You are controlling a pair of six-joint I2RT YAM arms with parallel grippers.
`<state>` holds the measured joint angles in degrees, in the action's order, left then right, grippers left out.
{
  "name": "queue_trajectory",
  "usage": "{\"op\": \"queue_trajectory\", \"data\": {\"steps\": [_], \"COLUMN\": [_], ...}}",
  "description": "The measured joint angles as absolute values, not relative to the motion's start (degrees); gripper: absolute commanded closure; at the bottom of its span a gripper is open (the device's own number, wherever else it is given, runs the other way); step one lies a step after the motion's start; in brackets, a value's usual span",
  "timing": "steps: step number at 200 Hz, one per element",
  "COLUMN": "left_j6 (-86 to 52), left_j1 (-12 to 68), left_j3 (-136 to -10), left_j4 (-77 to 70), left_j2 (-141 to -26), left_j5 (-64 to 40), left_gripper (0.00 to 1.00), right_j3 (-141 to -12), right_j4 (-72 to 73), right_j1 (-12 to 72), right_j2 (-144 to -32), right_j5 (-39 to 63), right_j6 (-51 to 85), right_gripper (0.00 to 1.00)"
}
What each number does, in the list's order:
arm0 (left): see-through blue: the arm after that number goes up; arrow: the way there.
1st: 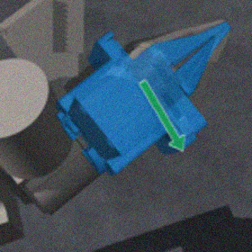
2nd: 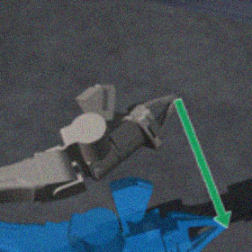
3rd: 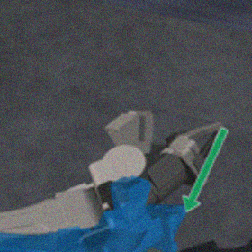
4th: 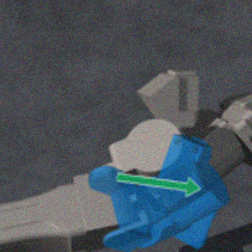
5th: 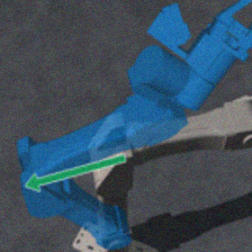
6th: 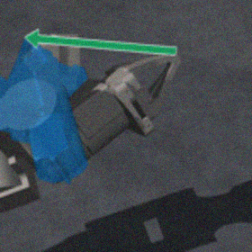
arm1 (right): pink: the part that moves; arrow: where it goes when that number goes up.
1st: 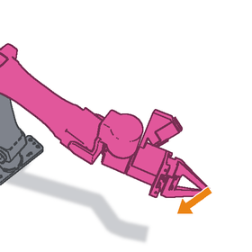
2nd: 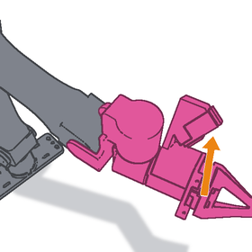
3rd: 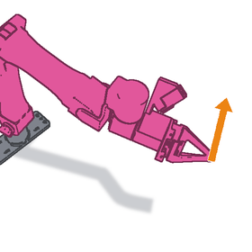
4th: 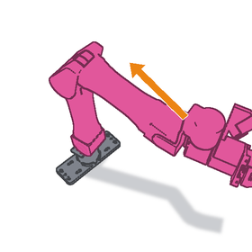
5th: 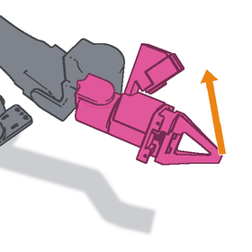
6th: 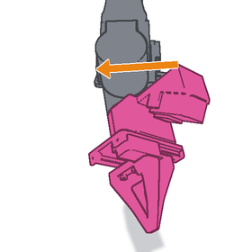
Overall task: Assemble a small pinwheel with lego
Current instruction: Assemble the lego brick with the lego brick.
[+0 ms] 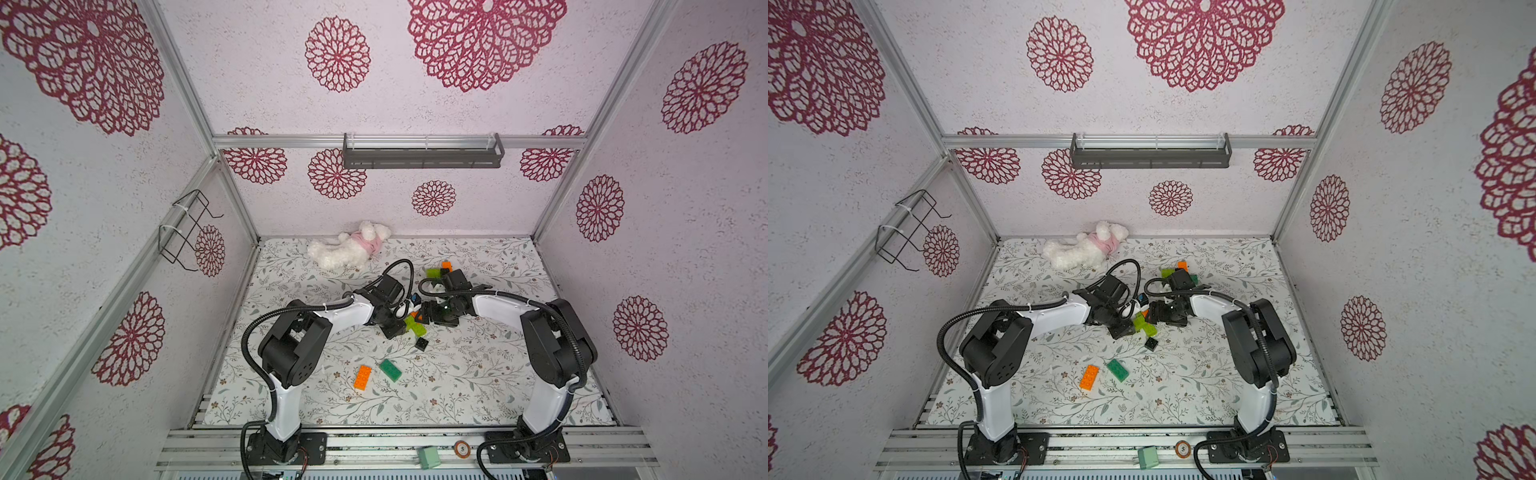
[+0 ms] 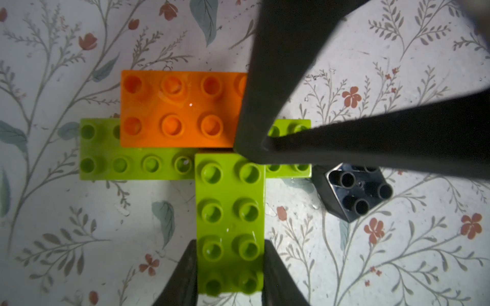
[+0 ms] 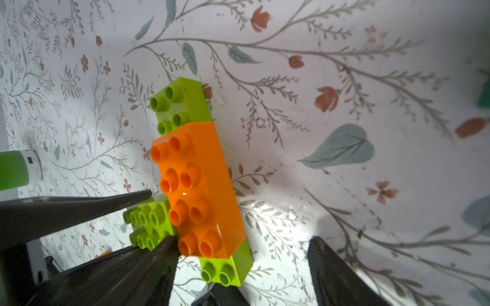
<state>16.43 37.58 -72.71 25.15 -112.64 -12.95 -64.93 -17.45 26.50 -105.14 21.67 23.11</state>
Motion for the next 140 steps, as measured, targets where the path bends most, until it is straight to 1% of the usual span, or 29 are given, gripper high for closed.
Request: {"op": "queue_trajectory", "data": {"steps": [71,140], "left_j6": [16.36,16.16], "left_j1": [37.6,37.6], "left_j3": [-72.71,-72.73], "left_j4": [25.39,25.28], "left_j2": [-112.64,-112.64], "left_j5": [-12.14,-12.1], "left_gripper": [0.68,0.68], "right_j3": [-63.72,-63.42], "right_j4": [-15.7,-15.11], "right_j1": [25.85,25.43], "right_j2": [-105.14,-105.21], "right_j5": [24.8,26.22], "right_j6": [24.18,24.64], "right_gripper": [0.14,0.14]}}
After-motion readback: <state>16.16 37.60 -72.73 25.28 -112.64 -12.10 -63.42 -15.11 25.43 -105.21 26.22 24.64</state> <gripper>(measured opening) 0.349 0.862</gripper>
